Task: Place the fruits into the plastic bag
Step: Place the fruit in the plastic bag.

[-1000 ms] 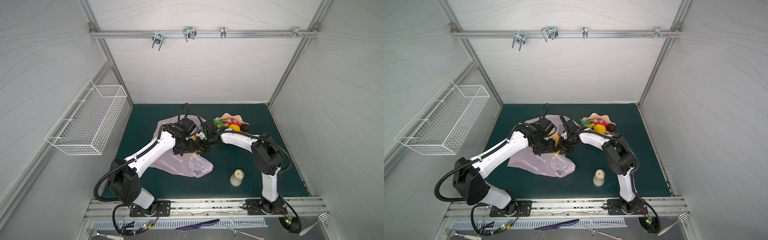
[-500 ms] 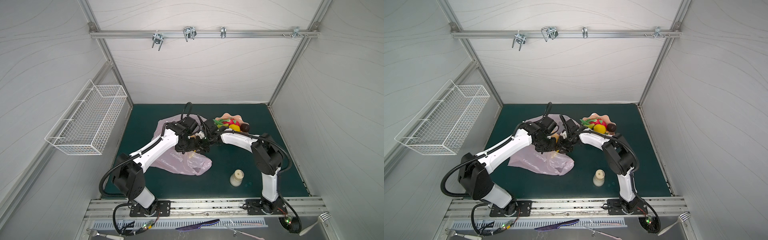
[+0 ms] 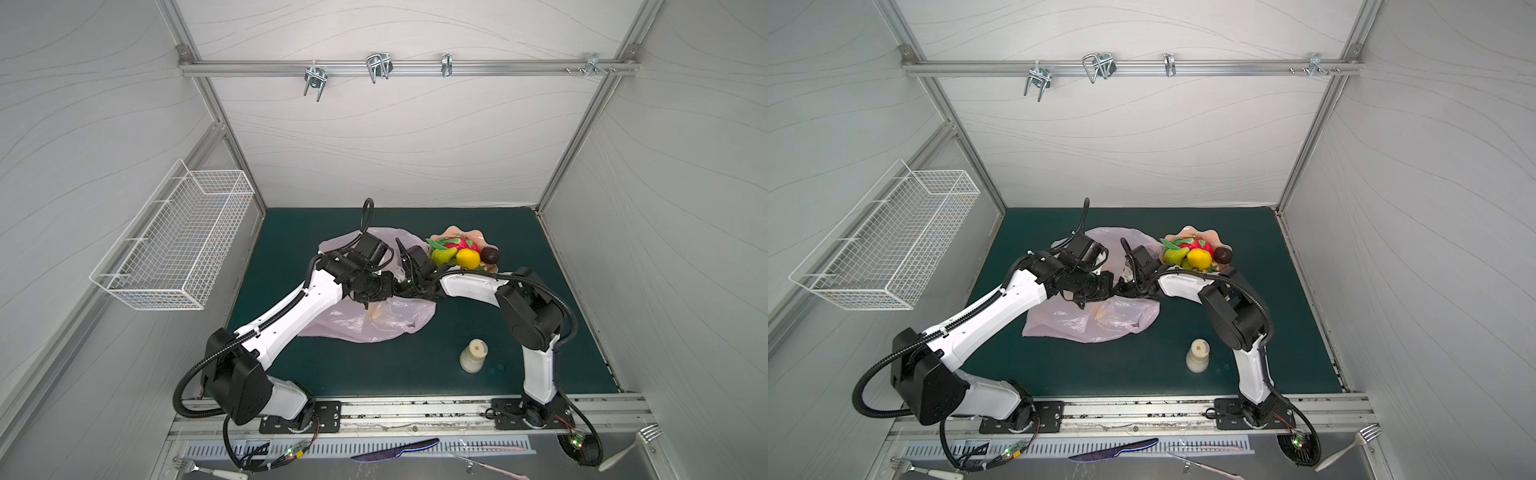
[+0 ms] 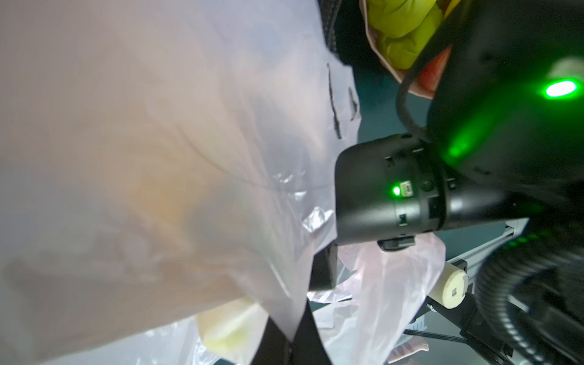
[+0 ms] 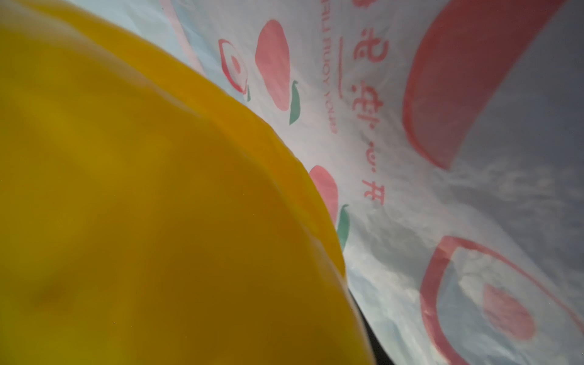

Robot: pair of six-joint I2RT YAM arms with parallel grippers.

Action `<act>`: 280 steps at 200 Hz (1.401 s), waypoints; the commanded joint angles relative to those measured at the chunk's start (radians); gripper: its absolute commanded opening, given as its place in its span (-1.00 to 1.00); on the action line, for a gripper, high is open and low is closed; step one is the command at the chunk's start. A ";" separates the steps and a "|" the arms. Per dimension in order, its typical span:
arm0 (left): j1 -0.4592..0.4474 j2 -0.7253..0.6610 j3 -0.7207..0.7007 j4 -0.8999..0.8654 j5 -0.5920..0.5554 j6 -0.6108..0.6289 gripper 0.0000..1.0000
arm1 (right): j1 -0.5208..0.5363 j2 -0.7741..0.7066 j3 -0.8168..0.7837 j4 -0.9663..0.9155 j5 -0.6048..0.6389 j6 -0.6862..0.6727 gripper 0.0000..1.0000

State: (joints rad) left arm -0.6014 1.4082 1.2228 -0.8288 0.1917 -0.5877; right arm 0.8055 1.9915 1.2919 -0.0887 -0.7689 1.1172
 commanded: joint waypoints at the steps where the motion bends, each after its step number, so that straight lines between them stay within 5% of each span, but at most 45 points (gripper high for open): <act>1: 0.004 -0.027 -0.053 0.152 0.044 -0.025 -1.00 | 0.029 0.045 0.004 0.098 -0.060 0.066 -0.44; 54: 0.038 -0.073 -0.168 0.286 0.097 -0.047 -1.00 | 0.052 0.124 0.027 0.129 -0.138 0.062 -0.14; 68: 0.048 -0.082 -0.197 0.315 0.113 -0.057 -1.00 | 0.050 0.136 0.031 0.140 -0.158 0.056 0.15; 89: 0.061 -0.099 -0.222 0.335 0.124 -0.062 -1.00 | 0.045 0.137 0.027 0.165 -0.188 0.054 0.97; 146: 0.147 -0.165 -0.230 0.295 0.161 -0.038 -1.00 | -0.015 0.025 -0.003 -0.051 -0.155 -0.077 0.98; 280: 0.216 -0.295 -0.268 0.251 0.194 0.020 -1.00 | -0.138 -0.399 -0.032 -0.638 0.325 -0.453 0.98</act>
State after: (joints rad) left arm -0.3916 1.1423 0.9508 -0.5892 0.3752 -0.5907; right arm 0.6922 1.6646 1.2423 -0.5625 -0.5827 0.7677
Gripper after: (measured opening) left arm 0.048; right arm 0.990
